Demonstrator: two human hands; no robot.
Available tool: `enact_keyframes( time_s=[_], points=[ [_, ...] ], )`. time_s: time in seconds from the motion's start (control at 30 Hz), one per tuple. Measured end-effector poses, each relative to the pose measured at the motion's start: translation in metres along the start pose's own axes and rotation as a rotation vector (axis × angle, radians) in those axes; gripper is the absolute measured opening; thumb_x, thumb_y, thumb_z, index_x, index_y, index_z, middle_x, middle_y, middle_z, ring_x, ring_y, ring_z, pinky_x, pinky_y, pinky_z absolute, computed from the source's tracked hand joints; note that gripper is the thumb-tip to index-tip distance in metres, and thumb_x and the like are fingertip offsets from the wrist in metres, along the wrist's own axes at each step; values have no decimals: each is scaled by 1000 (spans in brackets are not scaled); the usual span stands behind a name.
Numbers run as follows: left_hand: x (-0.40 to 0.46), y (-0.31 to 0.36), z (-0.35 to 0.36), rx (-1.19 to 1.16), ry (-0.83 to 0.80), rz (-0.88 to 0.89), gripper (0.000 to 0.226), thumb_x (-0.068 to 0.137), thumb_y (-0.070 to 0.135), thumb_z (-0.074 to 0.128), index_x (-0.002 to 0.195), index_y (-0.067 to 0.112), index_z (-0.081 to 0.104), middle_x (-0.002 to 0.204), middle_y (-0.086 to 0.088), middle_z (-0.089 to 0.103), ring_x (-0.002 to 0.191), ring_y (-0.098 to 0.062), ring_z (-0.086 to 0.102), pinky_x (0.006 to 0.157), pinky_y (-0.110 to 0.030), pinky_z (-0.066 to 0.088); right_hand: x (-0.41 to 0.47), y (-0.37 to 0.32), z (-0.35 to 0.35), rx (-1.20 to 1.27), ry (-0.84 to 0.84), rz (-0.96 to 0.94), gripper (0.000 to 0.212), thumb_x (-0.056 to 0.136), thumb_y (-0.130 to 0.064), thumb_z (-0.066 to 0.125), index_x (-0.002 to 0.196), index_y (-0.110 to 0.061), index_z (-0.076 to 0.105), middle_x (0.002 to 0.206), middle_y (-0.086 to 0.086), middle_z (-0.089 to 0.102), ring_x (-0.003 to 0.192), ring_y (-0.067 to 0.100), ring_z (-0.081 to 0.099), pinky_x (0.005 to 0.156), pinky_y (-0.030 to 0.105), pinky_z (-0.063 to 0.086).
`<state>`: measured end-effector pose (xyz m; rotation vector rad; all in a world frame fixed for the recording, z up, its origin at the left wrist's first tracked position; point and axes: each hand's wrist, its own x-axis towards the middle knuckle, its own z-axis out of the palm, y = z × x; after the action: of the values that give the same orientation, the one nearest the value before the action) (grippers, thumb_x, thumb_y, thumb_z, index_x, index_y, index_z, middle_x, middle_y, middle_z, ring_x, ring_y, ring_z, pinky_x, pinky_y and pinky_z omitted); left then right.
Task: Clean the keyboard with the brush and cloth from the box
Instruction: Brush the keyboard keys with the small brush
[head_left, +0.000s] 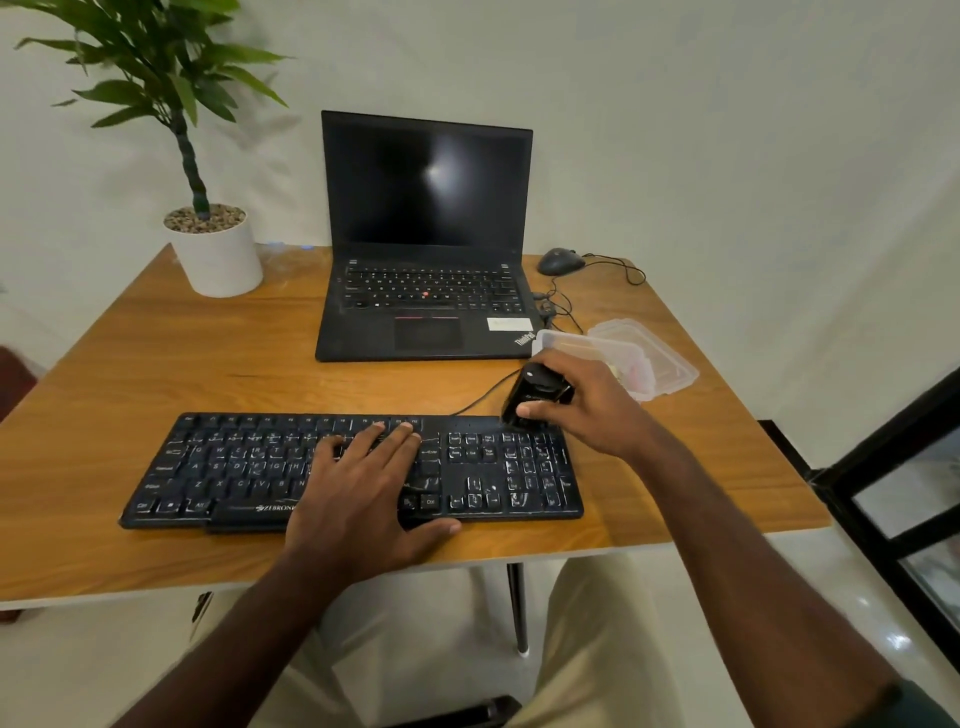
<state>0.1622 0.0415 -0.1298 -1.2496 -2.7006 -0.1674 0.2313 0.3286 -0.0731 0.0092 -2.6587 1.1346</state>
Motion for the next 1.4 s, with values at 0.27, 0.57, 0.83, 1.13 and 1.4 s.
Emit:
enact_keyframes(
  time_s=[0.27, 0.57, 0.83, 1.13, 1.4],
  points=[
    [1, 0, 0, -5, 1, -2, 108, 76, 95, 28, 140, 12, 55, 144, -6, 56, 132, -29, 51, 103, -58, 39, -2, -10, -7, -51, 59, -36, 31, 84, -22, 82, 109, -20, 63, 97, -5, 68, 90, 7, 63, 73, 18, 50],
    [0, 0, -1, -6, -3, -4, 108, 76, 95, 27, 140, 12, 54, 145, -5, 55, 132, -28, 51, 102, -57, 39, -6, -6, -9, -33, 159, 4, 32, 82, -17, 83, 105, -24, 62, 93, -10, 67, 86, 0, 62, 73, 12, 46],
    [-1, 1, -1, -5, 0, 4, 107, 76, 94, 28, 139, 11, 55, 144, -6, 55, 131, -29, 51, 101, -56, 40, -3, -1, 1, -93, 147, 17, 32, 84, -22, 82, 106, -28, 60, 95, -9, 66, 90, 7, 62, 75, 21, 46],
    [0, 1, -2, -1, -6, 0, 108, 76, 95, 27, 140, 11, 54, 144, -6, 55, 132, -29, 51, 102, -57, 39, -4, 4, 4, -31, 165, 65, 29, 83, -20, 82, 104, -21, 61, 92, -9, 68, 87, 3, 63, 74, 15, 48],
    [0, 1, -1, -11, 0, -3, 108, 76, 95, 28, 140, 12, 54, 144, -6, 55, 132, -29, 51, 104, -57, 38, -4, -2, 11, -13, 119, 39, 30, 84, -21, 81, 107, -22, 62, 94, -8, 67, 88, 3, 64, 73, 13, 49]
  ],
)
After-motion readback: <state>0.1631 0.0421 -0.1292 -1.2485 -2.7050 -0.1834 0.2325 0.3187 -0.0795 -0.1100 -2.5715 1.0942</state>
